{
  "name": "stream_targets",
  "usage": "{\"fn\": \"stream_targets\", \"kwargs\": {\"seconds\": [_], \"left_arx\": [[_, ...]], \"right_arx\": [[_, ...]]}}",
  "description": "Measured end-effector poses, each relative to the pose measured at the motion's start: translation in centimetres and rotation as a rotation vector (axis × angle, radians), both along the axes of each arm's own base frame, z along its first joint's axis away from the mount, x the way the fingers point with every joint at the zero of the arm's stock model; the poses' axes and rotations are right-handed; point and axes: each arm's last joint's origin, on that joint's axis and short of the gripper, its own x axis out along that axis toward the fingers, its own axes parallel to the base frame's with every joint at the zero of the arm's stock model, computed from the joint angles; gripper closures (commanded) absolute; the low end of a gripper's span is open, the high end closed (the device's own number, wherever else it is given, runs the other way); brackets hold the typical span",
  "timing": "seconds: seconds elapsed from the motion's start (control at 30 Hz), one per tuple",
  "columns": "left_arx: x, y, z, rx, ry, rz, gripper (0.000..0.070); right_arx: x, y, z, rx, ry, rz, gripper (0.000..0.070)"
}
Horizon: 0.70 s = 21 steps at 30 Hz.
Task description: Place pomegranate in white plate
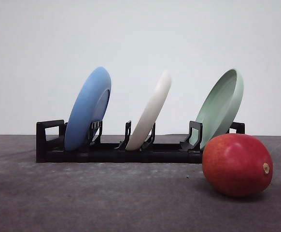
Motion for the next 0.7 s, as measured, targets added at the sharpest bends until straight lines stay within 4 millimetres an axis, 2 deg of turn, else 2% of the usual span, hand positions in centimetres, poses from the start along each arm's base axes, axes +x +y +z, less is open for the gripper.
{"fn": "stream_targets", "kwargs": {"seconds": [0.2,0.37,0.5,0.7], "left_arx": [[-1.0,0.0,3.3,-0.026,0.047,0.001,0.0688],[-1.4,0.0,6.3,-0.031,0.145,0.002,0.0688],[-1.0,0.0,8.1,-0.021,0.269,-0.010,0.0688],[0.8,-0.3,9.2,0.018,0.457,-0.104,0.0688]], "right_arx": [[-1.7,0.0,3.8,0.043,0.008,0.020,0.0694],[-2.7,0.0,6.3,0.047,0.111,0.029,0.0694],[-2.3,0.1,6.9,0.040,0.235,0.068,0.0694],[-0.3,0.5,6.6,0.037,0.373,0.158,0.0694]]}}
